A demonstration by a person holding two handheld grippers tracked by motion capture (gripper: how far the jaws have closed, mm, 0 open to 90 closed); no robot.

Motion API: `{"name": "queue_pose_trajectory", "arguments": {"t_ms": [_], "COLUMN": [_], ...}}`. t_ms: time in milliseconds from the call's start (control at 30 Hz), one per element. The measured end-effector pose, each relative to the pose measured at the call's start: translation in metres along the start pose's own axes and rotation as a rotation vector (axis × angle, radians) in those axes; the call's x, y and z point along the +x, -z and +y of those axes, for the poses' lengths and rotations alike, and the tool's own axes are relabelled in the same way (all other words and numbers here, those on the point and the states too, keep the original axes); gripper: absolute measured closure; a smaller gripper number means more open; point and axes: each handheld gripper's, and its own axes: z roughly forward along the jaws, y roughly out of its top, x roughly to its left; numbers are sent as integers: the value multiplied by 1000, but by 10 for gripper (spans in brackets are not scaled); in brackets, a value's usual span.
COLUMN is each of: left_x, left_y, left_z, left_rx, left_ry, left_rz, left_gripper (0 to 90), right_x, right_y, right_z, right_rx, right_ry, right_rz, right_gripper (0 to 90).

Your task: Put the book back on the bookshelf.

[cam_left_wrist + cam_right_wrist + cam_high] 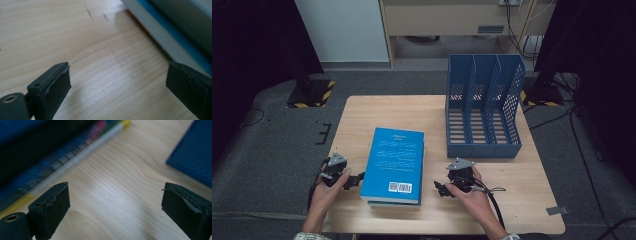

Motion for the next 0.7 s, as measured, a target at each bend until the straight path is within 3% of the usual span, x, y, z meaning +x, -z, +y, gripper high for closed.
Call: {"name": "queue_pose_trajectory", "arguments": {"t_ms": [100, 200, 367, 567, 700], "left_x": [3, 5, 1, -23, -43], "left_y": [14, 29, 44, 47, 40], "left_z": [4, 10, 25, 43, 53], "left_rx": [-38, -69, -93, -107, -105], "left_ry": [31, 57, 60, 26, -3], "left_rz": [0, -3, 4, -58, -93], "left_gripper": [60, 65, 80, 85, 83], "right_x": [8, 13, 21, 34, 43], "right_y": [14, 25, 42, 45, 30], "right_z": [7, 17, 35, 61, 73], "right_rx": [-48, -86, -148, -178, -160], "right_ry": [-8, 17, 44, 92, 74], "right_rz": [32, 44, 72, 114, 181], "right_gripper": [87, 88, 77, 69, 58]}}
